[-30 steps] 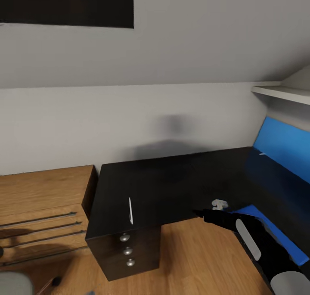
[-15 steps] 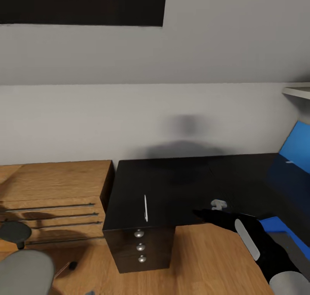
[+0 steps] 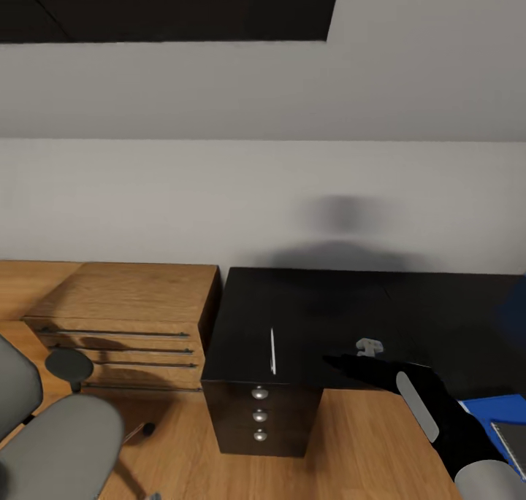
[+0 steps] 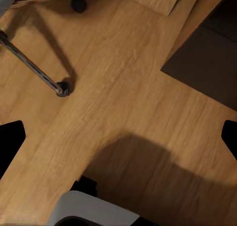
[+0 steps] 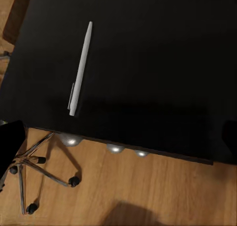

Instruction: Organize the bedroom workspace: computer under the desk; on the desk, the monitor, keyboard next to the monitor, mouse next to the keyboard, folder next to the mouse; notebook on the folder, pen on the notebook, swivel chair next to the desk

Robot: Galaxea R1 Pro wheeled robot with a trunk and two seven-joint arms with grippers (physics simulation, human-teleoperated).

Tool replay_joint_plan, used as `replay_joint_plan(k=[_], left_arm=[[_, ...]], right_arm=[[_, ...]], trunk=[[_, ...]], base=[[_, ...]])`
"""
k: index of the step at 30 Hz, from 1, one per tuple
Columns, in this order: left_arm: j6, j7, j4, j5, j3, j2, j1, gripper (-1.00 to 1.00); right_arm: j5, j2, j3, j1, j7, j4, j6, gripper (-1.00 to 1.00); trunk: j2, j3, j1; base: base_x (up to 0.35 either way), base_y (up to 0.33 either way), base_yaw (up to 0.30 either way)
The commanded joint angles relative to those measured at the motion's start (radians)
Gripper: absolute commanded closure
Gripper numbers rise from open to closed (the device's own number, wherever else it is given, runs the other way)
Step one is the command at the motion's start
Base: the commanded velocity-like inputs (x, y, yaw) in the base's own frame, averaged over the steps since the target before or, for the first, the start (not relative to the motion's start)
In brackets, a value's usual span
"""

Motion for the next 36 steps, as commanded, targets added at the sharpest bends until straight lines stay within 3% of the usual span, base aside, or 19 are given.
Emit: replay_joint_plan(k=[1,15,25,28,31,32,34,35,36], left_arm=[[-0.003,0.001,0.0,0.01,0.0,-0.001,-0.001,-1.0],[-0.003,0.001,0.0,0.009,0.0,-0.001,-0.001,-1.0],[-0.003,0.001,0.0,0.008,0.0,-0.001,-0.001,-1.0],[-0.003,0.001,0.0,0.008,0.0,-0.001,-0.001,-1.0],[-0.003,0.001,0.0,0.008,0.0,-0.001,-0.001,-1.0],[-0.003,0.001,0.0,0.008,0.0,-0.001,-0.001,-1.0],[-0.003,0.001,0.0,0.008,0.0,-0.001,-0.001,-1.0],[-0.003,0.001,0.0,0.008,0.0,-0.001,-0.001,-1.0],[-0.003,0.001,0.0,0.008,0.0,0.0,-0.001,-1.0]], right_arm=[[-0.003,-0.001,0.001,0.0,0.0,-0.001,0.004,-1.0],[-0.001,0.005,0.002,0.0,-0.001,0.0,-0.032,-1.0],[0.005,0.014,0.016,-0.001,-0.02,-0.001,-0.039,-1.0],[0.027,0.047,0.025,-0.003,-0.109,-0.008,-0.038,-1.0],[0.061,0.102,0.029,-0.007,-0.251,-0.033,-0.035,-1.0],[0.078,0.135,0.03,-0.013,-0.329,-0.043,-0.033,-1.0],[0.095,0.171,0.031,-0.027,-0.406,-0.049,-0.031,-1.0],[0.113,0.207,0.032,-0.05,-0.476,-0.05,-0.03,-1.0],[0.122,0.224,0.033,-0.064,-0.508,-0.048,-0.029,-1.0]], trunk=[[-0.001,-0.002,0.0],[-0.001,-0.008,0.0],[-0.001,-0.01,0.0],[-0.001,-0.01,0.0],[-0.001,-0.01,0.0],[-0.001,-0.01,0.0],[-0.001,-0.01,0.0],[-0.001,-0.01,0.0],[-0.001,-0.01,0.0]], base=[[0.0,0.0,0.264],[0.0,0.0,0.258],[0.0,0.0,0.056],[0.0,0.0,0.006],[0.0,0.0,0.002],[0.0,0.0,0.001],[0.0,0.0,0.0],[0.0,0.0,0.0],[0.0,0.0,0.0]])
